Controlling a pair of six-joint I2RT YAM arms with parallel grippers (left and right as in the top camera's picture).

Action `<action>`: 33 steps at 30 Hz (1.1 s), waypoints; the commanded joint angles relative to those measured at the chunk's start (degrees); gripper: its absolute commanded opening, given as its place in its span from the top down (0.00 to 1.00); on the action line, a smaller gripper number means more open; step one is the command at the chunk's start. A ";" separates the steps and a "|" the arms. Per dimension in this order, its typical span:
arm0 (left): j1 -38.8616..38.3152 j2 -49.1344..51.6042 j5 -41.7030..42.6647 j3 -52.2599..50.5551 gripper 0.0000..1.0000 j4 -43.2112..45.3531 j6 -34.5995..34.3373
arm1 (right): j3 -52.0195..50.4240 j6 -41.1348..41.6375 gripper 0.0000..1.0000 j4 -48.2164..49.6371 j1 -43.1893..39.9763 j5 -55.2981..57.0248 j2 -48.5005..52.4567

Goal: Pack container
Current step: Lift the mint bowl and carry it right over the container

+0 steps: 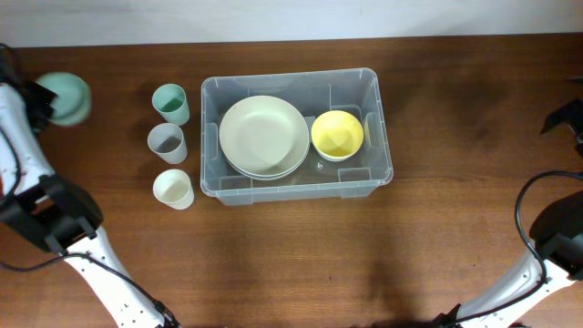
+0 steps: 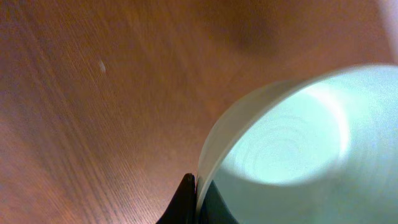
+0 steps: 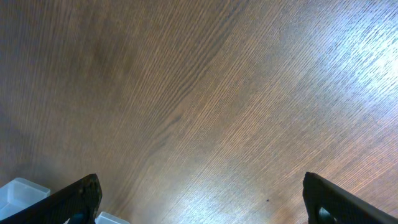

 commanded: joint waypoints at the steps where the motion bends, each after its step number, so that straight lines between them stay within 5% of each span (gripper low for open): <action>1: -0.52 0.48 7.96 9.44 0.99 -1.84 1.11 | -0.22 0.46 0.01 0.02 0.24 0.26 -1.18; 9: -8.41 -0.74 26.69 20.41 0.99 -2.56 6.86 | -0.22 0.46 0.01 0.02 0.24 0.26 -1.18; 14: -18.62 -1.46 29.53 20.41 0.99 -2.60 11.74 | -0.22 0.46 0.00 0.02 0.24 0.26 -1.18; 19: -30.29 -1.46 28.41 20.41 0.99 -3.10 18.38 | -0.22 0.46 0.01 0.02 0.24 0.26 -1.18; 33: -54.01 -1.44 10.62 17.46 0.99 -6.95 18.75 | -0.22 0.46 0.01 0.02 0.24 0.26 -1.18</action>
